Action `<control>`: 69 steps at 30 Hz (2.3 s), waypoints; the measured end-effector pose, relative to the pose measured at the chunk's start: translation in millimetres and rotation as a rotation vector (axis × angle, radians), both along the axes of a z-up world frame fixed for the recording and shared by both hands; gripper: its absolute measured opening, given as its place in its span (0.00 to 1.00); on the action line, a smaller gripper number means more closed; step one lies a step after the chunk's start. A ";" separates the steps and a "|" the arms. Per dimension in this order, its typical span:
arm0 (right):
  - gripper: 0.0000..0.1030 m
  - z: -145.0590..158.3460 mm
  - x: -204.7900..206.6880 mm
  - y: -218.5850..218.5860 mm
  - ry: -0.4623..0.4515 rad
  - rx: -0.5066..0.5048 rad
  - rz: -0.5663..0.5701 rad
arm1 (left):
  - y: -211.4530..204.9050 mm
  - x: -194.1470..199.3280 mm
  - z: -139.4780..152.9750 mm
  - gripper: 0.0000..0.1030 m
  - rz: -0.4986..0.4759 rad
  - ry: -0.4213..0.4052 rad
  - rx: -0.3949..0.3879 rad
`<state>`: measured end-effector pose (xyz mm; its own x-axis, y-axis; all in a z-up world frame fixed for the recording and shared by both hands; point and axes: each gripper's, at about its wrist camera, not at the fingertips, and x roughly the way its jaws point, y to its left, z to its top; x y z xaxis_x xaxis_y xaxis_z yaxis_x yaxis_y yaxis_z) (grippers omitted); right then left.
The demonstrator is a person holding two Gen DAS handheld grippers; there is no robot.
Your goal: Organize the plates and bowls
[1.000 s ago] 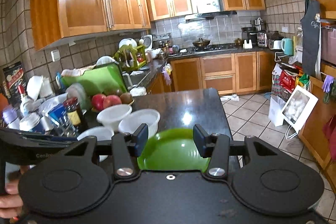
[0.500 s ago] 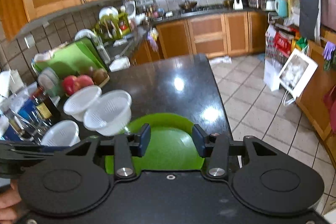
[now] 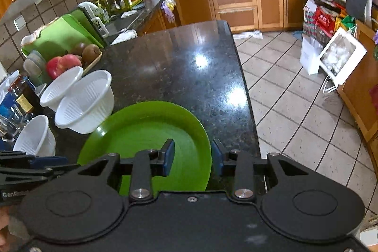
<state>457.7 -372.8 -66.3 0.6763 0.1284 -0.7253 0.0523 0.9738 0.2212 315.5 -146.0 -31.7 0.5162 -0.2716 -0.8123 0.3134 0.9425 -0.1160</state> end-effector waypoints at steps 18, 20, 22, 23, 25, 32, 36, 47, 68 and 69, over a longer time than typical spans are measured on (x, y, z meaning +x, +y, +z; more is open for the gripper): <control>0.32 -11.6 2.4 -0.8 -0.013 -0.073 0.002 | -6.0 16.6 -20.0 0.41 0.037 0.044 0.026; 0.32 -15.8 5.6 0.2 0.002 -0.073 0.006 | -6.3 18.0 -20.0 0.41 0.040 0.039 0.020; 0.30 -19.5 6.5 1.2 0.020 -0.071 0.001 | -6.5 18.6 -20.1 0.41 0.040 0.036 0.018; 0.28 -20.0 5.6 2.5 0.012 -0.083 -0.001 | -6.5 18.3 -20.1 0.40 0.039 0.035 0.017; 0.23 -19.8 4.2 5.3 0.016 -0.099 0.003 | -5.3 17.7 -20.4 0.39 0.040 0.040 0.005; 0.20 -14.7 -6.1 3.3 0.041 -0.091 -0.016 | -3.4 10.7 -16.5 0.37 0.044 0.034 0.006; 0.20 -5.7 -17.1 4.9 0.024 -0.085 -0.027 | -3.6 3.0 -8.1 0.37 0.034 0.015 0.005; 0.20 29.5 -53.2 33.3 -0.066 -0.093 -0.040 | 15.0 -22.8 22.2 0.37 0.018 -0.068 -0.008; 0.20 42.0 -165.6 115.7 -0.101 -0.078 -0.196 | 63.7 -77.5 36.2 0.37 -0.129 -0.123 -0.005; 0.20 40.5 -172.0 119.6 -0.099 -0.077 -0.205 | 65.1 -80.2 34.9 0.37 -0.136 -0.118 -0.004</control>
